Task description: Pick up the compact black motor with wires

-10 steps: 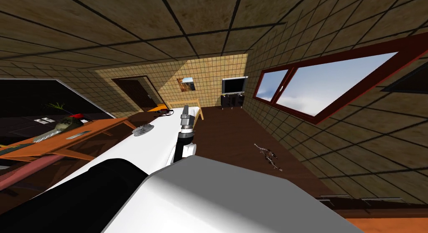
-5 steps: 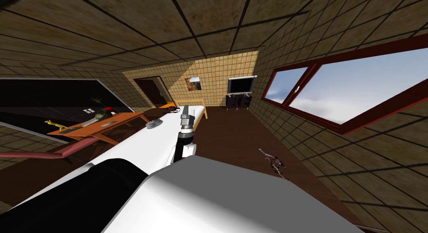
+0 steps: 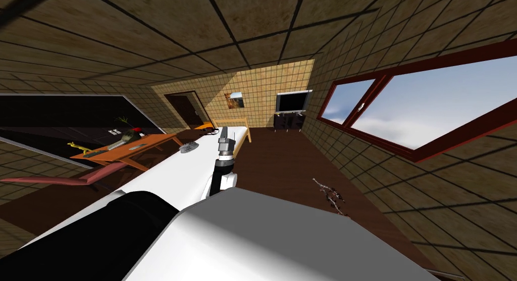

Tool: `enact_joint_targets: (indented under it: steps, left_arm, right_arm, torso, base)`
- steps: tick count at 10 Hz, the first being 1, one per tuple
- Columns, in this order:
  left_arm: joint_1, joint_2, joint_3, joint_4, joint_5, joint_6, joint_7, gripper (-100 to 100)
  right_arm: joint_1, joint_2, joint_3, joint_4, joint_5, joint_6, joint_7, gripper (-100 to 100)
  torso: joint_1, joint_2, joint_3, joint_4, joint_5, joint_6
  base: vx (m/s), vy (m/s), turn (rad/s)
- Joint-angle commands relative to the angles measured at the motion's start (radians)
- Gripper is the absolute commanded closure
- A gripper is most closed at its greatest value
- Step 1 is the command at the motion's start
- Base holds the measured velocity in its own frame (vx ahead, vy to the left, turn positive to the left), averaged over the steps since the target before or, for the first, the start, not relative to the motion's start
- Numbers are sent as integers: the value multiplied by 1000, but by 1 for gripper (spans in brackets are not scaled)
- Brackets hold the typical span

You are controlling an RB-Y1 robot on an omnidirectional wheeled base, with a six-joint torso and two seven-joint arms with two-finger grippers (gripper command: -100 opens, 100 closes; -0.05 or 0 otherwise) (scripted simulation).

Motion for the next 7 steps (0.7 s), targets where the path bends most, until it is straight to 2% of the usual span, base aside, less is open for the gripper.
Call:
enact_joint_targets:
  steps: [1,2,6,7]
  left_arm:
    - [0,0,0,0,0,0,0,0]
    - [0,0,0,0,0,0,0,0]
    - [0,0,0,0,0,0,0,0]
    - [0,0,0,0,0,0,0,0]
  right_arm:
    - [0,0,0,0,0,0,0,-100]
    - [-2,0,1,1,0,3,-1,100]
    - [-2,0,0,0,0,2,-1,100]
    - [-2,0,0,0,0,2,-1,0]
  torso:
    - [0,0,0,0,0,0]
    - [1,-2,-1,0,0,0]
    - [2,-4,-2,-1,0,1]
    - [2,-4,-2,-1,0,1]
  base:
    - [-29,-17,11]
    - [-5,-4,-2]
    - [0,0,0]
    - [0,0,0]
